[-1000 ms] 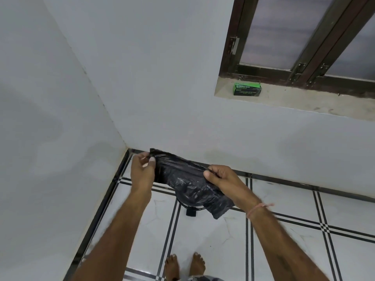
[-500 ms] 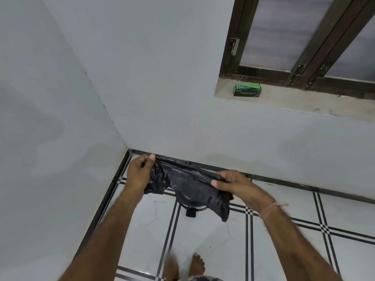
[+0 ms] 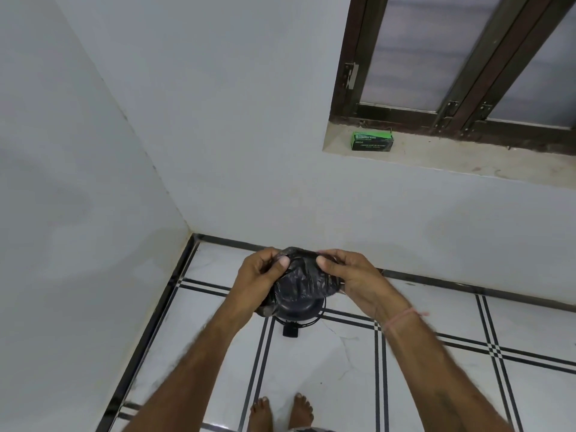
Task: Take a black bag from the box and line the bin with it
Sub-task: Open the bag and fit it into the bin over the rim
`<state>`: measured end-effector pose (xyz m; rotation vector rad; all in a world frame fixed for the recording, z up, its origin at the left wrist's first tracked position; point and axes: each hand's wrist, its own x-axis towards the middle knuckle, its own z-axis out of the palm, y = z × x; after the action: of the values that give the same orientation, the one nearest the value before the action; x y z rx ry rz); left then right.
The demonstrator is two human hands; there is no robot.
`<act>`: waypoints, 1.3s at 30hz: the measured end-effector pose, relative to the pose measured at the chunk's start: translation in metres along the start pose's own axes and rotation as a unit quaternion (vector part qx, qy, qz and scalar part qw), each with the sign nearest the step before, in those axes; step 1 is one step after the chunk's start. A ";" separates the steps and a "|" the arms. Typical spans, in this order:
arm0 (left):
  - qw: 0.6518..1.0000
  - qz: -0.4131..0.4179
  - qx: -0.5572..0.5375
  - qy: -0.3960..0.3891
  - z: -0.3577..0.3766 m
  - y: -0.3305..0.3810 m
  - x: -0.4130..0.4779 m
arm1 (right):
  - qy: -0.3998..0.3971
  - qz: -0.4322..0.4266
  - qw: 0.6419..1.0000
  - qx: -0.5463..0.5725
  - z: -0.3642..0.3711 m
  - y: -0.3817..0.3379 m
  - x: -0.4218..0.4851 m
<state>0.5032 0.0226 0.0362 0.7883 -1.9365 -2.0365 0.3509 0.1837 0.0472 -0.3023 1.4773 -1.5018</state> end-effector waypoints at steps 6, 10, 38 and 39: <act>1.000 -0.009 -0.024 0.014 0.006 -0.005 -0.011 | 0.026 0.032 0.995 0.095 0.010 0.017 -0.011; 0.998 -0.023 -0.049 -0.012 0.014 0.004 -0.018 | 0.029 -0.017 0.999 0.032 0.013 0.011 -0.015; 0.994 0.009 -0.101 0.029 0.041 0.014 -0.013 | 0.063 -0.035 0.994 0.081 0.036 0.006 -0.017; 0.993 0.010 -0.109 0.038 0.042 0.016 -0.013 | 0.053 -0.036 0.994 0.094 0.039 0.007 -0.017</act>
<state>0.4891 0.0638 0.0541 0.7774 -1.6406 -2.1269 0.3917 0.1730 0.0579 -0.1656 1.4081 -1.7237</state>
